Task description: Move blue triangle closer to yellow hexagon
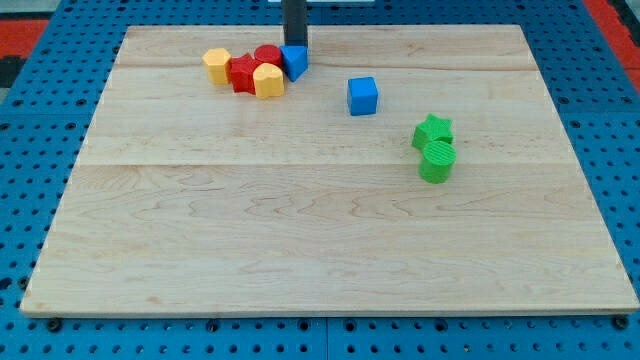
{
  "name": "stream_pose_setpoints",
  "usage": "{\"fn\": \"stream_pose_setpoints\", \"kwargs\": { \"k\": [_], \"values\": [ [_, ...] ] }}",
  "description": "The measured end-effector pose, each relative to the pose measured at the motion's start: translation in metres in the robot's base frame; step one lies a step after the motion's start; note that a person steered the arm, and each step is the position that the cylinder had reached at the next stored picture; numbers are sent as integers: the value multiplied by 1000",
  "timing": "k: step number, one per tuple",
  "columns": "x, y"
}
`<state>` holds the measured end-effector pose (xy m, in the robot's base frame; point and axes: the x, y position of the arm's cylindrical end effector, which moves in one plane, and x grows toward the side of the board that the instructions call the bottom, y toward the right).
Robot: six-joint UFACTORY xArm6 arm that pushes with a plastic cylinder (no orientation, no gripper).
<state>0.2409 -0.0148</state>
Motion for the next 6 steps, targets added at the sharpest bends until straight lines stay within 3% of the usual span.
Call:
{"fn": "stream_pose_setpoints", "kwargs": {
  "k": [1, 2, 3, 5, 6],
  "values": [
    [40, 48],
    [35, -7],
    [-16, -44],
    [-26, -15],
    [-47, -28]
  ]
}}
